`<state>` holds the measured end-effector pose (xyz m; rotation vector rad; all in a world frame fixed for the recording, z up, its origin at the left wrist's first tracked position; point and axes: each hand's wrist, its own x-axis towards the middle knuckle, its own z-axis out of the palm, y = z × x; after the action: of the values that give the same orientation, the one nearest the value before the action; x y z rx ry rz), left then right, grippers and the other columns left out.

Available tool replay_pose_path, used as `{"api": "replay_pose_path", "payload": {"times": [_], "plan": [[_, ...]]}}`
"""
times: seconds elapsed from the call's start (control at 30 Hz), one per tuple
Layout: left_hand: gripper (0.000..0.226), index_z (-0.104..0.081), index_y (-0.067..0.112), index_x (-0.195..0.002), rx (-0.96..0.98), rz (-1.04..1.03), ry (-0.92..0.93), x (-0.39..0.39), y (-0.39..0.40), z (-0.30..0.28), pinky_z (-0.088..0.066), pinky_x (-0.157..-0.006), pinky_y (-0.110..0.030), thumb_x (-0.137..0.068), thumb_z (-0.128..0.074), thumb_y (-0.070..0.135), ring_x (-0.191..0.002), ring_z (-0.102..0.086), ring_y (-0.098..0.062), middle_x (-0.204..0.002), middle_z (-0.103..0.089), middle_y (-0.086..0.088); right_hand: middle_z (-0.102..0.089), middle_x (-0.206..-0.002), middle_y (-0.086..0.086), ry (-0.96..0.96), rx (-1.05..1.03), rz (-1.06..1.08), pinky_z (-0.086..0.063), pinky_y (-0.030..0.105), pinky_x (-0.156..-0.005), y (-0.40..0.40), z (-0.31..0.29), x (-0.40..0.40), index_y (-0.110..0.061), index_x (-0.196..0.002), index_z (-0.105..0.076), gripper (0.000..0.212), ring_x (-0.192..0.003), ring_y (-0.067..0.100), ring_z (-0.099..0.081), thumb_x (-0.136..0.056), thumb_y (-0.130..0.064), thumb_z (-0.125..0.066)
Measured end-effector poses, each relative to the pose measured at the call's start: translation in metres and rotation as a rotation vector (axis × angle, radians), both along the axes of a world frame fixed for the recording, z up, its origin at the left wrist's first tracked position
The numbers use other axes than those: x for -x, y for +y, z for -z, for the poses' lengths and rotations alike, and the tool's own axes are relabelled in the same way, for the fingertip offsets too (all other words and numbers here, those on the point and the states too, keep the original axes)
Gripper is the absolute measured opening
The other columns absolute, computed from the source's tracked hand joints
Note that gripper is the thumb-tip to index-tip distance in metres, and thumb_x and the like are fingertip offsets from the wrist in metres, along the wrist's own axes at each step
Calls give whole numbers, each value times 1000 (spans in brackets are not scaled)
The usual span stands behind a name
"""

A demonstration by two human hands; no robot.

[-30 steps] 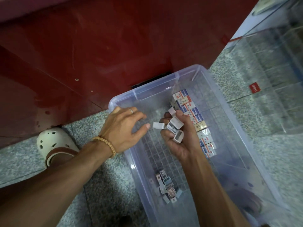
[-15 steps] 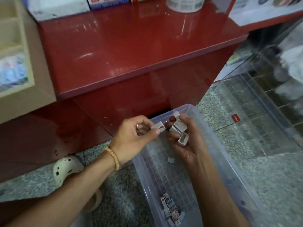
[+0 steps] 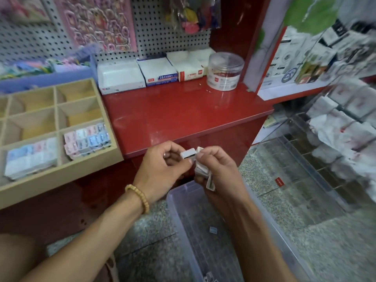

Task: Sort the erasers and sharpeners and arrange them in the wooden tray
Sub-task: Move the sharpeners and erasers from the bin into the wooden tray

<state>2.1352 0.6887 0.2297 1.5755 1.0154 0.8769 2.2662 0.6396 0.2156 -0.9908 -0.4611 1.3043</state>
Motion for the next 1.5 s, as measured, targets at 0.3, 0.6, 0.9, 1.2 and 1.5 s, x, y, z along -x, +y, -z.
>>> {"api": "replay_pose_path", "payload": {"times": [0.3,0.6,0.9,1.2,1.5], "plan": [[19,-75,9,-84,-80,15,-126,61,-13,-53,-55,-70,-19,-69,-81,0,-77,-72,-12,-90,-76,5,-53,-67,10,-88,-62,-65,-37,21,-41,0,-59,53,-10,-76,-53,23,-53,14,-46,-94,4,-55],[32,-64,7,-81,-170,-179,-83,143,1,-84,-57,-65,-24,-60,-87,-2,-68,-70,-12,-80,-73,-4,-58,-65,8,-54,-64,-208,-36,19,-38,27,-89,134,-11,-74,-53,26,-47,10,-48,-94,5,-55],[34,-69,29,-86,-229,-523,431,268,23,-70,-46,-65,-16,-62,-90,17,-57,-55,5,-71,-61,15,-58,-68,6,105,92,-288,-35,19,-39,66,-92,208,-13,-70,-56,26,-60,17,-48,-91,2,-57],[40,-65,35,-111,-288,-310,1265,327,51,-56,-39,-91,-33,-75,-77,47,-108,-58,-12,-113,-65,12,-52,-69,6,160,172,-292,-35,18,-36,99,-85,250,-10,-85,-54,11,-59,16,-48,-92,-2,-59],[46,-62,35,-119,-335,-139,1222,328,64,-40,-40,-98,-33,-77,-75,50,-105,-55,-9,-115,-60,13,-51,-75,8,70,182,-313,-37,18,-39,108,-76,262,-10,-85,-55,11,-64,16,-48,-93,-5,-60]]}}
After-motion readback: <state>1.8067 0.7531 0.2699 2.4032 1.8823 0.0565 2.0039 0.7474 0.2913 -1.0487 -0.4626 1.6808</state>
